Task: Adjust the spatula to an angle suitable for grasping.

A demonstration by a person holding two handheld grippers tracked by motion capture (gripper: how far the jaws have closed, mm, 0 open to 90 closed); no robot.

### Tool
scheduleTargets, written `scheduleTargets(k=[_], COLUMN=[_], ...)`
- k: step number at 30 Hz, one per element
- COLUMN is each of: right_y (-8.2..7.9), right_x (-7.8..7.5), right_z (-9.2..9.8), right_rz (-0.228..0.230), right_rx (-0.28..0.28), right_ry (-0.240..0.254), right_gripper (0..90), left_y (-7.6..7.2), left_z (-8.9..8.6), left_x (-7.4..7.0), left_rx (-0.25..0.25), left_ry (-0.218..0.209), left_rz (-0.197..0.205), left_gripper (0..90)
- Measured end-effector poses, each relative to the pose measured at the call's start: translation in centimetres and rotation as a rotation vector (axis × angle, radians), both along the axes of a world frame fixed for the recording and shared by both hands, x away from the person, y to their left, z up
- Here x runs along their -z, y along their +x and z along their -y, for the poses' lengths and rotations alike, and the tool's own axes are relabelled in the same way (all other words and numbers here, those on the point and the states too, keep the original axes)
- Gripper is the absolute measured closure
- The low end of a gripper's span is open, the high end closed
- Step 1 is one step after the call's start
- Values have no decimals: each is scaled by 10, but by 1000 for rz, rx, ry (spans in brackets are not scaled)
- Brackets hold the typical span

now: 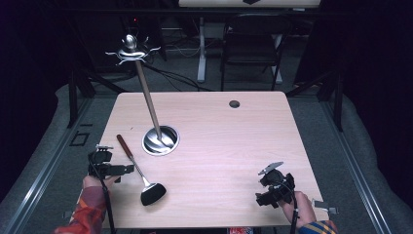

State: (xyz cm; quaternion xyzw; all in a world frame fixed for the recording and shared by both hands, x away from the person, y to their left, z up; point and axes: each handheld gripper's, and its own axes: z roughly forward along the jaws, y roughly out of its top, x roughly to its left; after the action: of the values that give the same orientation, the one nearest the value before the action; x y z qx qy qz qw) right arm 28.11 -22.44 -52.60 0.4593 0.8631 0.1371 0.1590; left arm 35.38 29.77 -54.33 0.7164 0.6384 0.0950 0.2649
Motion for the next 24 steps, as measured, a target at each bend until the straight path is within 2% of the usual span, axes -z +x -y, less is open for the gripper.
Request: scheduleTargets(k=[3, 9, 17, 20, 24], right_y=[0, 0, -1, -2, -2], right_x=[0, 1, 2, 2, 1], right_z=[1, 0, 1, 1, 1], right_rz=[-5, -7, -7, -3, -9], right_rx=[2, 2, 8, 11, 7], right_ry=[0, 2, 6, 1, -6], right_gripper=[152, 152, 152, 152, 152], left_y=[3, 9, 16, 20, 20], left_z=[6, 17, 31, 33, 35], left_x=[0, 4, 9, 12, 14], left_rx=[16, 31, 80, 95, 106], left_ry=[20, 23, 49, 58, 68], left_rz=[2, 0, -11, -18, -34], left_gripper=[0, 21, 160, 267, 348])
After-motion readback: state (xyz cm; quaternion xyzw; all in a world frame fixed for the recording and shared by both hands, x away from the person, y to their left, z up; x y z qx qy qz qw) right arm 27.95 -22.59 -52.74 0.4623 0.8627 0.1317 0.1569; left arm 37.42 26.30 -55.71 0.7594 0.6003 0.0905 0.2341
